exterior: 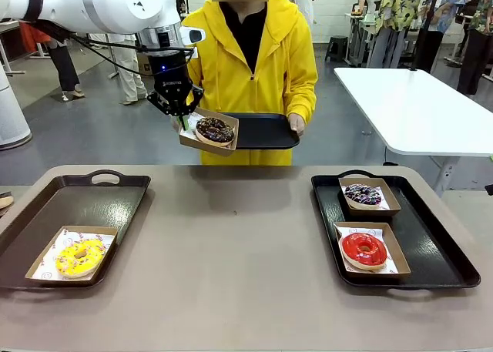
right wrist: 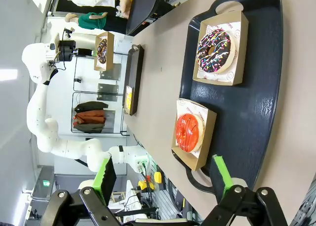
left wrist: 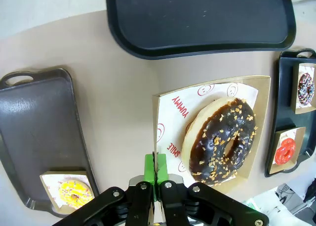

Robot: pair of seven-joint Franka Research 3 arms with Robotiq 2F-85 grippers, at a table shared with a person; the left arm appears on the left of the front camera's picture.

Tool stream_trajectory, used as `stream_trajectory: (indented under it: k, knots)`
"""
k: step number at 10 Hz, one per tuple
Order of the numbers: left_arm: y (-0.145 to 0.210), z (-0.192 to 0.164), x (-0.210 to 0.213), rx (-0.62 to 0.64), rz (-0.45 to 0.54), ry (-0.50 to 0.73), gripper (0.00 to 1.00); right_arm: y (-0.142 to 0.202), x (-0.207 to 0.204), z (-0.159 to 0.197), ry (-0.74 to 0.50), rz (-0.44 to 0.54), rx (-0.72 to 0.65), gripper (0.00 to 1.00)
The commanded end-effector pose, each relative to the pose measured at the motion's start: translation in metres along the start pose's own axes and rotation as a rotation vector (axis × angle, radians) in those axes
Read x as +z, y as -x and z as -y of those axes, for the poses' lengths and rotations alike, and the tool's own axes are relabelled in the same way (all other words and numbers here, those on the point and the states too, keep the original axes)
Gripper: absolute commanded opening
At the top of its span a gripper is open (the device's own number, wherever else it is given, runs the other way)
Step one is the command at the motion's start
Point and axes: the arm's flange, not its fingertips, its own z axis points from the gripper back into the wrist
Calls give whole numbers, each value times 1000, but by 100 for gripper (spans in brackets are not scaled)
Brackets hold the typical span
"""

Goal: Individually package the donuts and arrange them on the tray.
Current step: Place the picked Paper togo box on the Handle tray.

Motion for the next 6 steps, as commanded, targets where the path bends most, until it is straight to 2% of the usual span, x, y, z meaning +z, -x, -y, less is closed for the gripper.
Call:
stream_trajectory:
  k: [1, 2, 3, 4, 5, 6]
  knots:
    - [5, -2, 0, -11, 2, 6, 0, 2, 0, 0, -11, -5, -1, 100]
    - [0, 0, 0, 0, 0, 0, 1, 2, 0, 0, -11, -5, -1, 100]
    - [1, -21, 23, -37, -32, 42, 1, 2, 0, 0, -11, -5, -1, 100]
    - [21, -42, 44, -78, -16, 55, 1, 2, 0, 0, -11, -5, -1, 100]
    - [47, -67, 57, -96, 24, 15, 1, 2, 0, 0, -11, -5, -1, 100]
    - [50, -96, 71, -135, 34, -19, 1, 2, 0, 0, -11, -5, -1, 100]
